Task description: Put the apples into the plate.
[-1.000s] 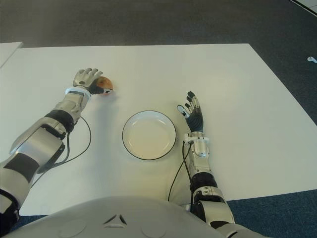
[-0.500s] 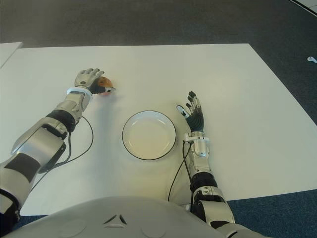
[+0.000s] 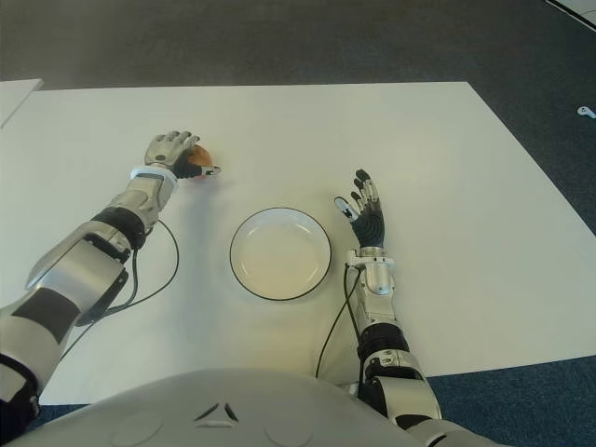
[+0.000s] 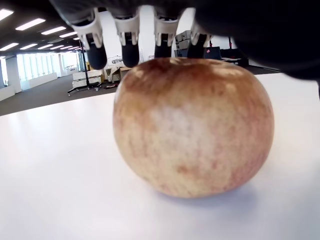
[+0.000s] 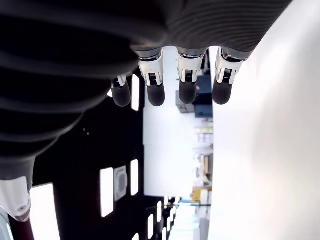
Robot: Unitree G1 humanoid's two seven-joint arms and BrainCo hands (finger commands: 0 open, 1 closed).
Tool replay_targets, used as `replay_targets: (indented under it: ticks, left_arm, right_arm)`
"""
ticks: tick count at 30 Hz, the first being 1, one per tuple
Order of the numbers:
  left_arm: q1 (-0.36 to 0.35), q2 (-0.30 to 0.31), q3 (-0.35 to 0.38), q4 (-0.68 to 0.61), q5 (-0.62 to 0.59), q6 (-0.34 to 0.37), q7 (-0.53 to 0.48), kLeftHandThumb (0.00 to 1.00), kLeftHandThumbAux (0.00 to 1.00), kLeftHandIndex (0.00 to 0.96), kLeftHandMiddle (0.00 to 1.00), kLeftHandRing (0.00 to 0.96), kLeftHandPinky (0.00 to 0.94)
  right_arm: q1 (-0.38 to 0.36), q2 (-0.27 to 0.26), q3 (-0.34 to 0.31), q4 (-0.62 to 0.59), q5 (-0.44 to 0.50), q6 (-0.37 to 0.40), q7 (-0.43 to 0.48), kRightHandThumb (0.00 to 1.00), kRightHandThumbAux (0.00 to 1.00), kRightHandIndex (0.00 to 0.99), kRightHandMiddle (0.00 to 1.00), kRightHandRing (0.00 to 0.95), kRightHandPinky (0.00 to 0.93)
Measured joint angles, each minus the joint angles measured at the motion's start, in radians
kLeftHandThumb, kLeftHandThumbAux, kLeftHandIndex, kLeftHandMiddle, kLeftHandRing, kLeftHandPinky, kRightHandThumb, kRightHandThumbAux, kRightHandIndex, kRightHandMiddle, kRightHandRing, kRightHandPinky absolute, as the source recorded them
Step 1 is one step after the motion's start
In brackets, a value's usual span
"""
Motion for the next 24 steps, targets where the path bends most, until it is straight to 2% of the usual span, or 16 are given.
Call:
replay_targets:
  ticks: [11, 24]
  left_arm:
    - [0.003, -0.009, -0.004, 0.024, 0.000, -0.004, 0.022, 0.243, 0.198, 0.000, 0.000, 0.000, 0.000]
    - [0.010, -0.031, -0.004, 0.034, 0.000, -0.004, 0.050, 0.255, 0.212, 0.000, 0.000, 0.000, 0.000]
  right_arm:
    - [0.005, -0.004, -0.024, -0.013, 0.013, -0.015, 0.038, 0.126, 0.514, 0.000, 0.000, 0.000, 0.000]
    - [0.043, -0.036, -0.072, -0.046, 0.052, -0.017, 0.118, 0.123, 0.499, 0.000, 0.000, 0.000, 0.000]
